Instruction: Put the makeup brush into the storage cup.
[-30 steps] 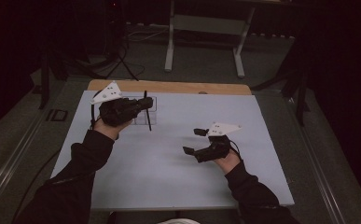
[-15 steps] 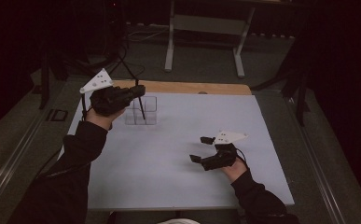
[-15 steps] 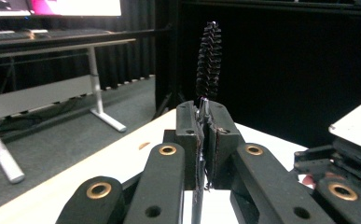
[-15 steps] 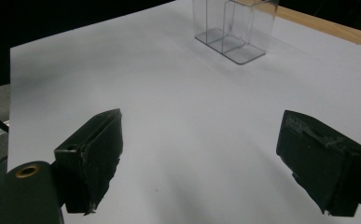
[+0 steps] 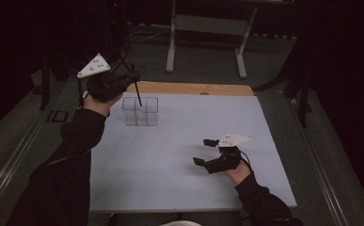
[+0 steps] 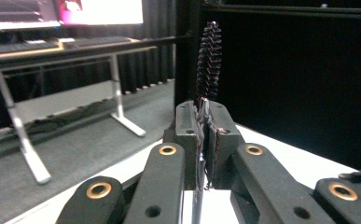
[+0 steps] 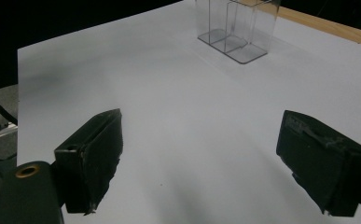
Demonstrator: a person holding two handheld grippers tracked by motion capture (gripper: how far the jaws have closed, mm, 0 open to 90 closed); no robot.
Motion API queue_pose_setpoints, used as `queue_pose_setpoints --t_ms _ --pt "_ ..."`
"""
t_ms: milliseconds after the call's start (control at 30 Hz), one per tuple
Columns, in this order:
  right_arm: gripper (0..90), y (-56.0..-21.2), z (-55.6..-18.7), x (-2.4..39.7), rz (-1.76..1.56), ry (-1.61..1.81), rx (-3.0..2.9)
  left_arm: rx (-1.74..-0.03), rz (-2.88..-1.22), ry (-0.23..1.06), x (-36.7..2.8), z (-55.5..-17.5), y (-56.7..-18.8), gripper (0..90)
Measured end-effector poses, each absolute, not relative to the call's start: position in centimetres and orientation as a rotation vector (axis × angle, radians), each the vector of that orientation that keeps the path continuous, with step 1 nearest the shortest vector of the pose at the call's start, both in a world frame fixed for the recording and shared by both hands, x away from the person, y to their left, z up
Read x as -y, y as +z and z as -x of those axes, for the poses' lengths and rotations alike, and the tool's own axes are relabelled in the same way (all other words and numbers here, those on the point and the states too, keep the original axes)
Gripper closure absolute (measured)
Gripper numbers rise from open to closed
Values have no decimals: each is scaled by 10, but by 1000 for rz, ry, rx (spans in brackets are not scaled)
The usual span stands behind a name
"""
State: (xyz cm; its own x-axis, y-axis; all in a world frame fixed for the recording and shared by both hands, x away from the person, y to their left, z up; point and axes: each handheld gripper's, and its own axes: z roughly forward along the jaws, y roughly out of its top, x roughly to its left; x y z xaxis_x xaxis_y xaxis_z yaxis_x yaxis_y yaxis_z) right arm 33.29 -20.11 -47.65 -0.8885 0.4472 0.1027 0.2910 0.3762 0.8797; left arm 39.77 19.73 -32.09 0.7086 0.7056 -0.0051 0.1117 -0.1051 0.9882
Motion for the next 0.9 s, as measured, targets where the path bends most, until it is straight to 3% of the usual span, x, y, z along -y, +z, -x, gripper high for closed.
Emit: queue_pose_setpoints --t_ms 900 --pt "145 -478 -334 207 -701 1551 -2446 -817 -1604 718 -216 -435 -328 859"
